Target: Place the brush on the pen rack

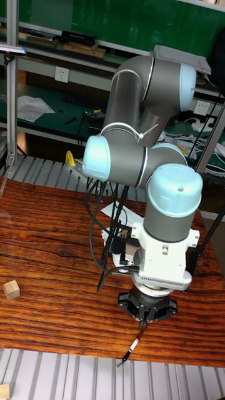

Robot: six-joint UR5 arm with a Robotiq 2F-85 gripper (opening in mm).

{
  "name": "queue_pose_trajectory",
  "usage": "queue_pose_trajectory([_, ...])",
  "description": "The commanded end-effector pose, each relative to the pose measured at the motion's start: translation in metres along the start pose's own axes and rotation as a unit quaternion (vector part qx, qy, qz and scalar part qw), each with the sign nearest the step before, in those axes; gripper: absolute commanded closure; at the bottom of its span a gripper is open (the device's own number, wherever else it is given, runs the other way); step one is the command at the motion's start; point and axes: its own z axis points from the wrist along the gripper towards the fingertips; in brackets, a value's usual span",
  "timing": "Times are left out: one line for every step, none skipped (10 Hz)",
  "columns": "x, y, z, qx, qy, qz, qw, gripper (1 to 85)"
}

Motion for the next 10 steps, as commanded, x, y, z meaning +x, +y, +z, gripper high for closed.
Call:
queue_pose_trajectory([0.003, 0.003, -0.002, 0.001, 0.019, 0.028, 0.9994, 84.7])
queue_pose_trajectory([0.005, 0.001, -0.001, 0.010, 0.031, 0.031, 0.9990, 84.7])
queue_pose_trajectory([0.005, 0.004, -0.001, 0.006, 0.042, 0.016, 0.9990, 84.7])
queue_pose_trajectory([0.004, 0.003, -0.003, 0.006, 0.052, 0.004, 0.9986, 84.7])
queue_pose_trajectory([-0.002, 0.004, -0.004, 0.004, 0.047, 0.020, 0.9987, 84.7])
queue_pose_trajectory([-0.015, 0.000, -0.005, 0.011, 0.020, 0.053, 0.9983, 84.7])
queue_pose_trajectory([-0.030, -0.002, -0.003, 0.017, -0.004, 0.081, 0.9966, 84.7])
queue_pose_trajectory([-0.032, 0.002, -0.003, 0.012, -0.006, 0.098, 0.9951, 84.7])
queue_pose_trajectory([-0.032, 0.003, -0.003, 0.011, -0.005, 0.112, 0.9936, 84.7])
queue_pose_trajectory([-0.031, 0.006, -0.002, 0.007, -0.001, 0.126, 0.9920, 84.7])
